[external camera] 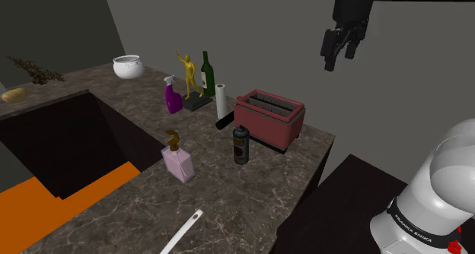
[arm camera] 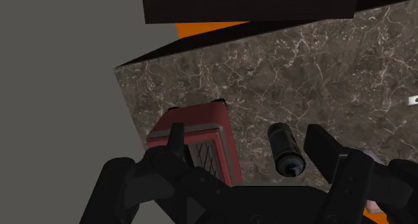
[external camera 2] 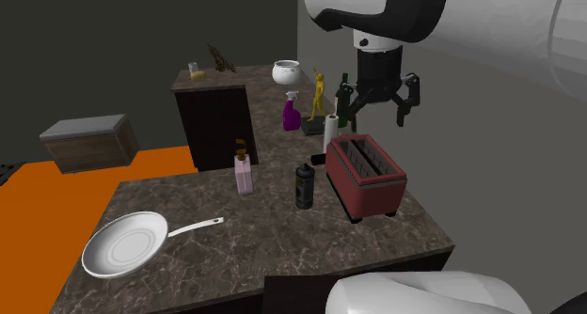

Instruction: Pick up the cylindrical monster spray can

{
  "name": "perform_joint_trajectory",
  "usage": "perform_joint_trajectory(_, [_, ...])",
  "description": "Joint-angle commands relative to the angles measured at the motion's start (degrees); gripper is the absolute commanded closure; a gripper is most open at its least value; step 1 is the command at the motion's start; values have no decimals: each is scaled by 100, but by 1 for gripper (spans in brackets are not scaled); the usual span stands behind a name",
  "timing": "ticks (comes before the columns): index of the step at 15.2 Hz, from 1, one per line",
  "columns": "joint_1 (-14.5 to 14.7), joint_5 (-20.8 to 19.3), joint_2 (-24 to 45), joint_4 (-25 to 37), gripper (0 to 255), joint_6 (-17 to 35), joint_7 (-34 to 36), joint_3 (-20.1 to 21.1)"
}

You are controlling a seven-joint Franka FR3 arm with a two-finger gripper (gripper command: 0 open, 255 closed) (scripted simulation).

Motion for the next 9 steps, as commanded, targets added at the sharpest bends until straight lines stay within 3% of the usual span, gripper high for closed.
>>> perform_joint_trajectory(1, [0,0,0,0,0,0,0,0])
perform_joint_trajectory(9, [265,8,225,-1360,0,2284,-393,-166])
